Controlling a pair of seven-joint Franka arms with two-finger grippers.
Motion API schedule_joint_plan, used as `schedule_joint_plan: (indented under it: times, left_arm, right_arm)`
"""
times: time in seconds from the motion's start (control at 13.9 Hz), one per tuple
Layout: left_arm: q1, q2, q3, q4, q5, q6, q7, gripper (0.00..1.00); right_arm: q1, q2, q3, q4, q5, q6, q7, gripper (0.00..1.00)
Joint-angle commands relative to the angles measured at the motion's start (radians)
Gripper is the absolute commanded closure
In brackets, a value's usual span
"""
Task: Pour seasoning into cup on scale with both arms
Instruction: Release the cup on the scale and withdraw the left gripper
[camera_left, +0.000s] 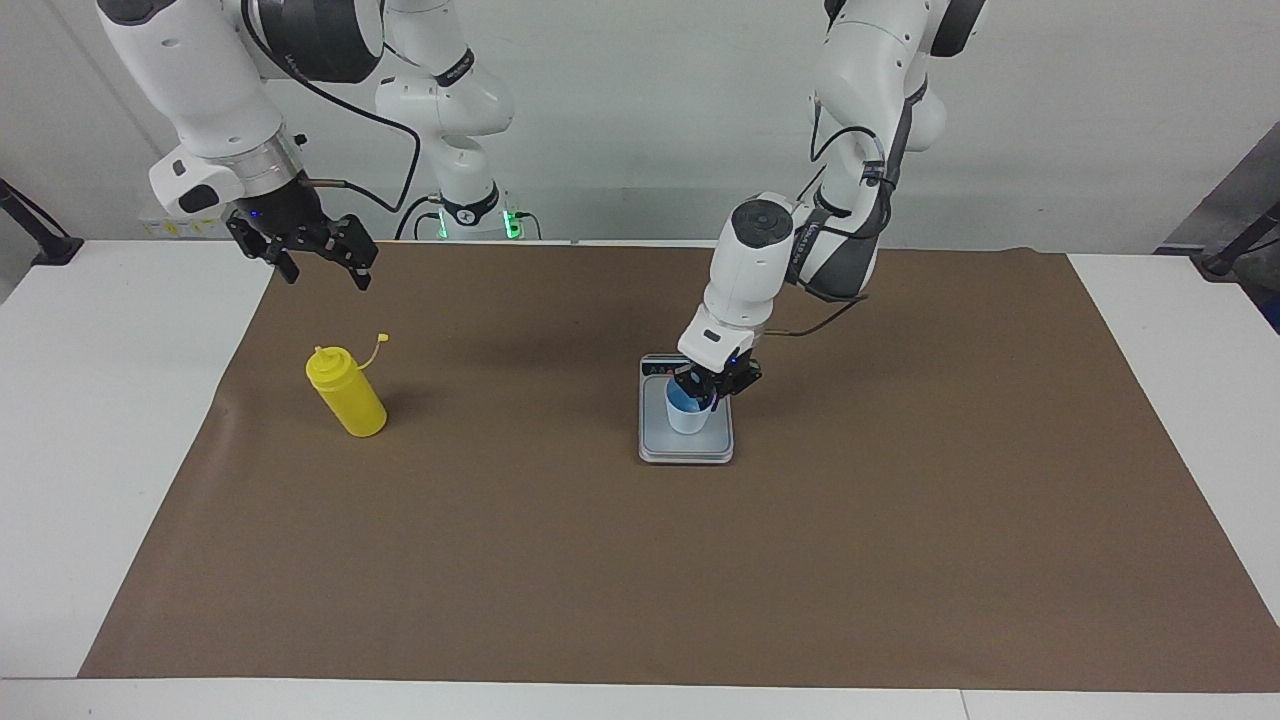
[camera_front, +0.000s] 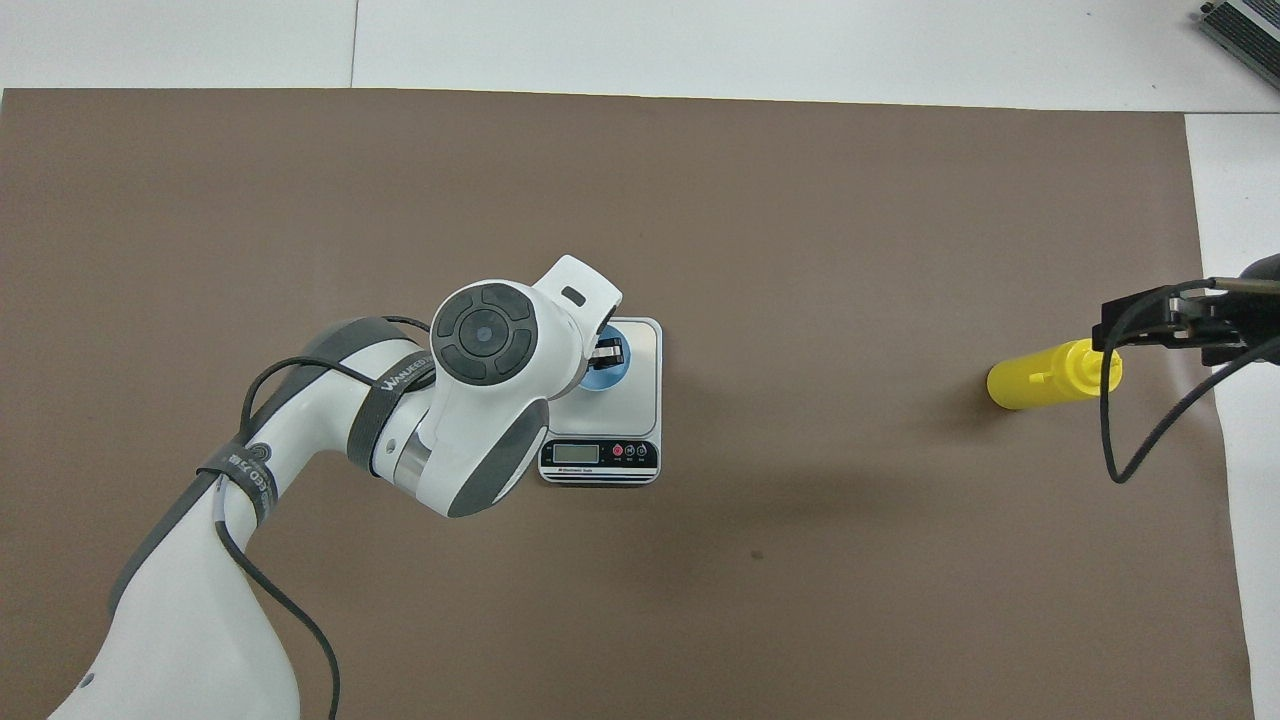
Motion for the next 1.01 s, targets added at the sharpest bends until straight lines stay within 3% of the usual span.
schedule_joint_plan:
  times: [0.0,0.5,0.93]
  left_arm:
    - [-0.005,-0.023,0.021,-0.003,0.022,0.001,-0.011,0.00]
    - [0.171,-0.159,0.027,0.072,0.036,-0.235,0.196,0.00]
    - [0.347,-0.268,0.027,0.066,-0.012,-0.387,0.502,0.00]
  right_arm:
    - [-0.002,-0.007,0.006,-0.007,0.003,-0.001,-0.020,0.00]
    - [-0.045,0.054,0.001,0.059,0.007,-0.013,0.063,0.00]
    - [-0.172,0.309,0.001,0.289,0.074,-0.059,0.273,0.00]
